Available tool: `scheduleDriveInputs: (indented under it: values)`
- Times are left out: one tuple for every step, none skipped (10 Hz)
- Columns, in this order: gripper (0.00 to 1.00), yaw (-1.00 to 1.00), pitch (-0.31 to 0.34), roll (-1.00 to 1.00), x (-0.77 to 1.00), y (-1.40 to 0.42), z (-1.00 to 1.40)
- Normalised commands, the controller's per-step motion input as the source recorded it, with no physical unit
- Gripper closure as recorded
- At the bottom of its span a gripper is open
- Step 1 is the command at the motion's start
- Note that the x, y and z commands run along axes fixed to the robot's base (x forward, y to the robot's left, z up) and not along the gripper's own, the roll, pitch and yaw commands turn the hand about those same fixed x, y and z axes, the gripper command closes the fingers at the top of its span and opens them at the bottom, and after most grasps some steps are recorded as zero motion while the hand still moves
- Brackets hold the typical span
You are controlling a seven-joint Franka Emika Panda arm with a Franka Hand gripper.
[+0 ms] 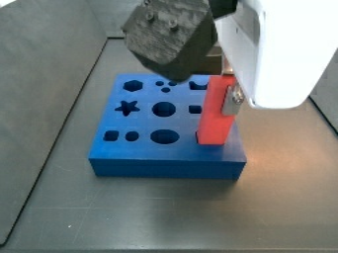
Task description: Insert the rectangle object.
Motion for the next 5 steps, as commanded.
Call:
scheduleDriveInputs:
  values:
    - [1.0,0.31,-0.033,0.1,0.0,-0.13,-0.27]
    - [1.0,0.13,-0.044,0.0,0.0,-0.11,-0.16]
    - [1.0,0.0,-0.06,-0.01,-0.02,0.0,-0.02]
    - [1.0,0.0,-0.02,-0.03,0.0,0.01,0.0]
    - [1.0,0.0,0.0,0.0,0.0,0.0,0.0]
